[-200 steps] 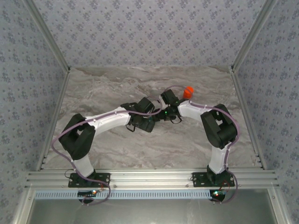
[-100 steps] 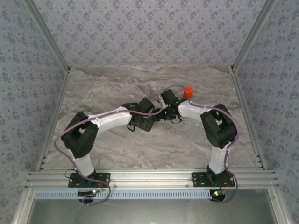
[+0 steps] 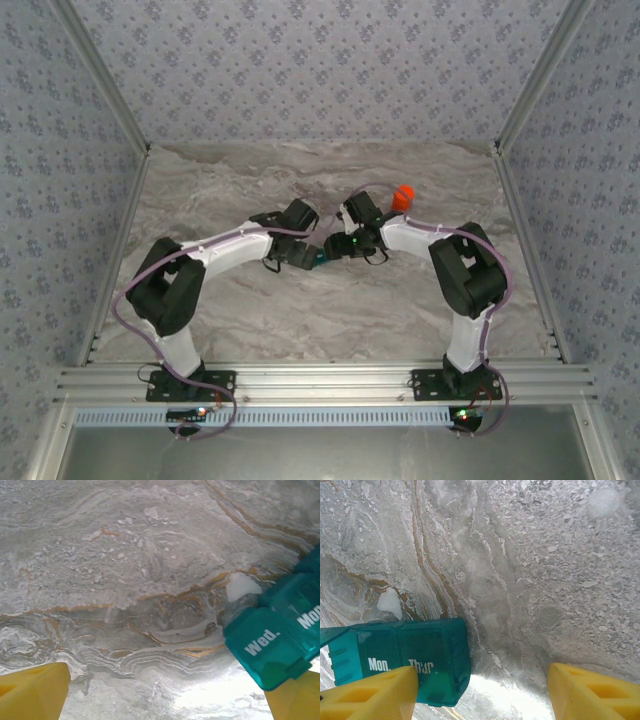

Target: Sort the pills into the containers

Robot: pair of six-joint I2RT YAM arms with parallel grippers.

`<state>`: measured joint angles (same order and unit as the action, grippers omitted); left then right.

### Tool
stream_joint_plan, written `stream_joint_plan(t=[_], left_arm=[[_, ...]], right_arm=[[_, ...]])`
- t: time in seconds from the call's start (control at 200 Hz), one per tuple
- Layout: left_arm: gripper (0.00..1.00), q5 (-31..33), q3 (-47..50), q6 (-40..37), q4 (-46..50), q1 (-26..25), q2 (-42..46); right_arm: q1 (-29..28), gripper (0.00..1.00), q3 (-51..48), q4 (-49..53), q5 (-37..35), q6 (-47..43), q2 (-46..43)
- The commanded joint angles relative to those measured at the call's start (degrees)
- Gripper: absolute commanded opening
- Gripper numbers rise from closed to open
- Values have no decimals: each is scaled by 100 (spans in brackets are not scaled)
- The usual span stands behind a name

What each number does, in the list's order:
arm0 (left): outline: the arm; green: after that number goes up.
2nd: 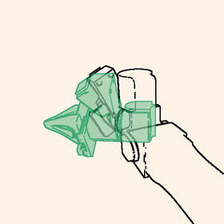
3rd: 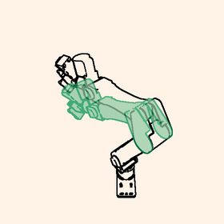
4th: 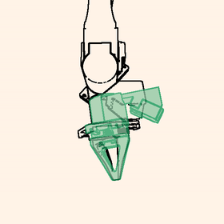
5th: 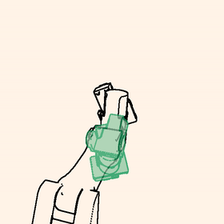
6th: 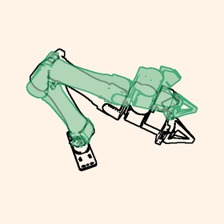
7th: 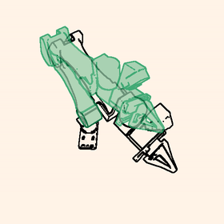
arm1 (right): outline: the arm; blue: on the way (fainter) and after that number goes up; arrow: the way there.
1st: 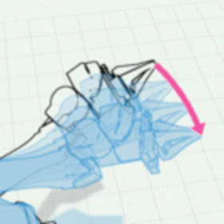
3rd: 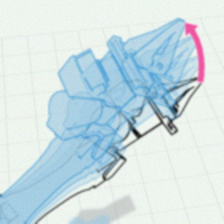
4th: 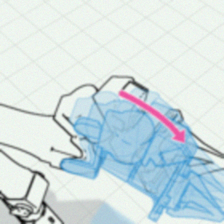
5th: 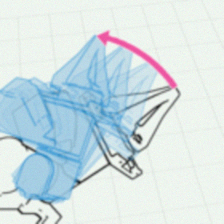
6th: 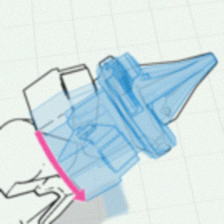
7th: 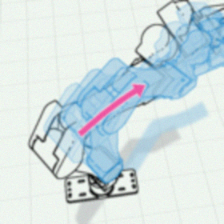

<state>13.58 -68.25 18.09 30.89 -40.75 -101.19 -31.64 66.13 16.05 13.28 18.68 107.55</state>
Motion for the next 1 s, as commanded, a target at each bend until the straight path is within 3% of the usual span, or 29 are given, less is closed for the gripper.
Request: stream_joint_plan(t=[0.0,0.655,0.994], left_arm=[[98,92,-39,101,-106,121,200],[98,-142,-51,248,-313,357,7],[98,-416,-659,230,-103,359,329]], right_arm=[[-21,70,-100,112,-1,83,161],[-31,70,-44,133,46,118,161],[94,72,951,838,245,45,-280]])
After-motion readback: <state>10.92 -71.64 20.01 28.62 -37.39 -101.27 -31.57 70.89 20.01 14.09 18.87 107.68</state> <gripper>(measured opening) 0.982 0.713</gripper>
